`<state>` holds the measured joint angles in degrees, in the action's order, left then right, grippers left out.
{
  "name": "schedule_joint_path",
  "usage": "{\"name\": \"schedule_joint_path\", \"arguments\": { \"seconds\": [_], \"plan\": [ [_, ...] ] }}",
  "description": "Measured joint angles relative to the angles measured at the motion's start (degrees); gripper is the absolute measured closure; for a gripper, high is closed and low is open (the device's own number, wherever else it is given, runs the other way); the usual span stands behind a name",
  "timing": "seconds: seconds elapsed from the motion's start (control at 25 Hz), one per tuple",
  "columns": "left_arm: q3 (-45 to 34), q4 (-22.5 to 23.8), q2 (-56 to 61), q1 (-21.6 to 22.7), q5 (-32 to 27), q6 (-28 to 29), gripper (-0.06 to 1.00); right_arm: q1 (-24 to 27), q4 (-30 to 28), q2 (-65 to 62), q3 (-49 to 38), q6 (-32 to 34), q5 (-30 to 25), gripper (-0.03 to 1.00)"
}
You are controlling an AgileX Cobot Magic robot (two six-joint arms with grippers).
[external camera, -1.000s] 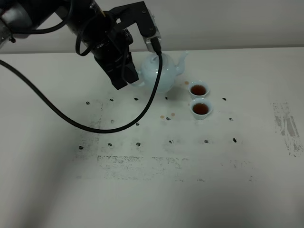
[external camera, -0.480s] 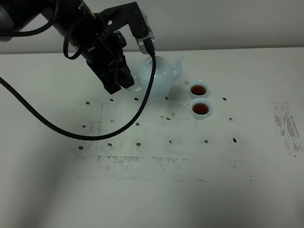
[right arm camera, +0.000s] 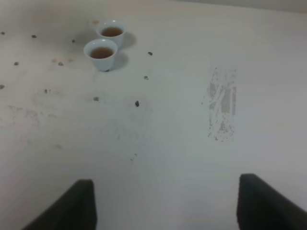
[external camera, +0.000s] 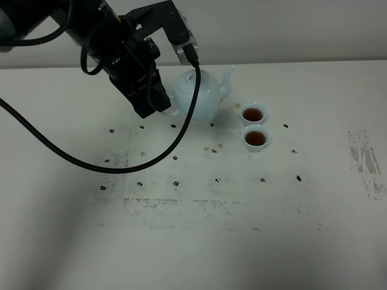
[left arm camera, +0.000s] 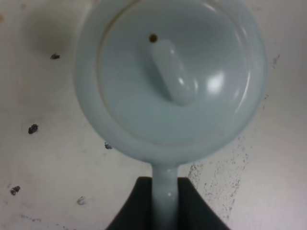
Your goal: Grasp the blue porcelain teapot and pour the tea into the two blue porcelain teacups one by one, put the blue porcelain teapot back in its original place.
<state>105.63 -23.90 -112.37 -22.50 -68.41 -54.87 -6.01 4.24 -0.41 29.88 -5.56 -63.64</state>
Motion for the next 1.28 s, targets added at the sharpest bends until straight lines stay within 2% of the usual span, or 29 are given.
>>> {"name": "schedule_joint_path", "arguments": {
  "seconds": [0.12, 0.52, 0.88, 1.08, 1.28],
  "plan": [
    [0.0, 0.0, 0.0, 0.1, 0.0, 0.2, 0.88, 0.0, 0.0, 0.0, 0.0, 0.0, 0.0, 0.38],
    [-0.7, 0.6, 1.3, 0.6, 0.0, 6.0, 0.88, 0.0, 0.0, 0.0, 0.0, 0.0, 0.0, 0.38],
    [-0.9, 1.2, 1.4, 0.6, 0.0, 7.1, 0.88, 0.0, 0.0, 0.0, 0.0, 0.0, 0.0, 0.38],
    [-7.3, 1.2, 4.1, 1.1, 0.0, 6.7, 0.88, 0.0, 0.0, 0.0, 0.0, 0.0, 0.0, 0.38],
    [-14.3, -0.4, 7.7, 4.8, 0.1, 4.8, 0.88, 0.0, 0.0, 0.0, 0.0, 0.0, 0.0, 0.38]
  ]
}}
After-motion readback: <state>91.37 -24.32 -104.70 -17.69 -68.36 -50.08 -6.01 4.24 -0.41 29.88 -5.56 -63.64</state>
